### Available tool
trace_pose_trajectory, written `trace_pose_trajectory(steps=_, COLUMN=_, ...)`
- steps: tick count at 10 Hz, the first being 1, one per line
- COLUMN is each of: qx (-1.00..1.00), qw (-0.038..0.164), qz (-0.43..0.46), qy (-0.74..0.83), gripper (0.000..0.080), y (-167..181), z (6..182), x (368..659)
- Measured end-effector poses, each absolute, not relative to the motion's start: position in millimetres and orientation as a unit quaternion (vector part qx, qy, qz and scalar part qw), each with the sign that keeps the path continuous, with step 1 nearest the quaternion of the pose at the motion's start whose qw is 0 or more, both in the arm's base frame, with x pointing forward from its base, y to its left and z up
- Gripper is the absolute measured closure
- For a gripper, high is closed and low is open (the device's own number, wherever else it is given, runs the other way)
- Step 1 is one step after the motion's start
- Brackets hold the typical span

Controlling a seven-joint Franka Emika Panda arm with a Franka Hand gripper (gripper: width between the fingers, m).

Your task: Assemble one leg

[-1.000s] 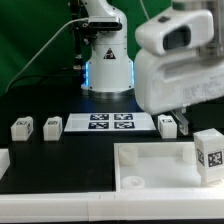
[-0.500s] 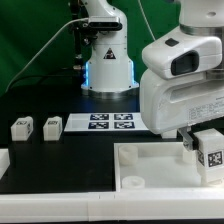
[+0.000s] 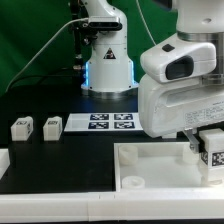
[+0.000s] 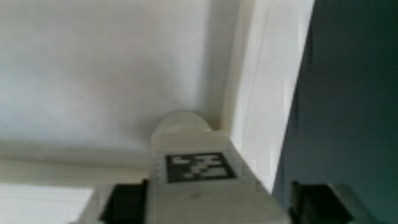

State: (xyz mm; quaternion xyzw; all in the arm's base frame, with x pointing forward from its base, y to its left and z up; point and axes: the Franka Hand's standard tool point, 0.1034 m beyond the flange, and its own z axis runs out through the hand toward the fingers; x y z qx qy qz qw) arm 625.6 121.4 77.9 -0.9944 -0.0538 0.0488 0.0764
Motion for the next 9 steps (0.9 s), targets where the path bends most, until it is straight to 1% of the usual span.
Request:
trace_pose_trajectory(steps=1, qx=-0.996, qw=0.071, qz=0.052, qy=-0.003, gripper=0.0496, y=117.4, z=77.4, x=626.2)
trace_pose_trajectory(steps=4, qx=-0.983, qw=0.065, qz=0.063, qy=0.159, gripper=0.0501, y=119.3, z=77.5, x=626.1)
trace_pose_trajectory(steps=6, qx=-0.957, qw=0.070, qz=0.065, qy=0.274, gripper=0.0501, y=118.8, z=72.1, x=629.1)
trace_pose_trajectory(steps=7, qx=-0.935, qw=0.075, qz=0.067, qy=0.340, gripper=0.0503, y=119.4, z=71.8, x=630.6)
trace_pose_trajectory(steps=9, qx=-0.876, qw=0.077, qz=0.075, qy=0.471, gripper=0.0502, y=122.0, z=70.6, x=631.5)
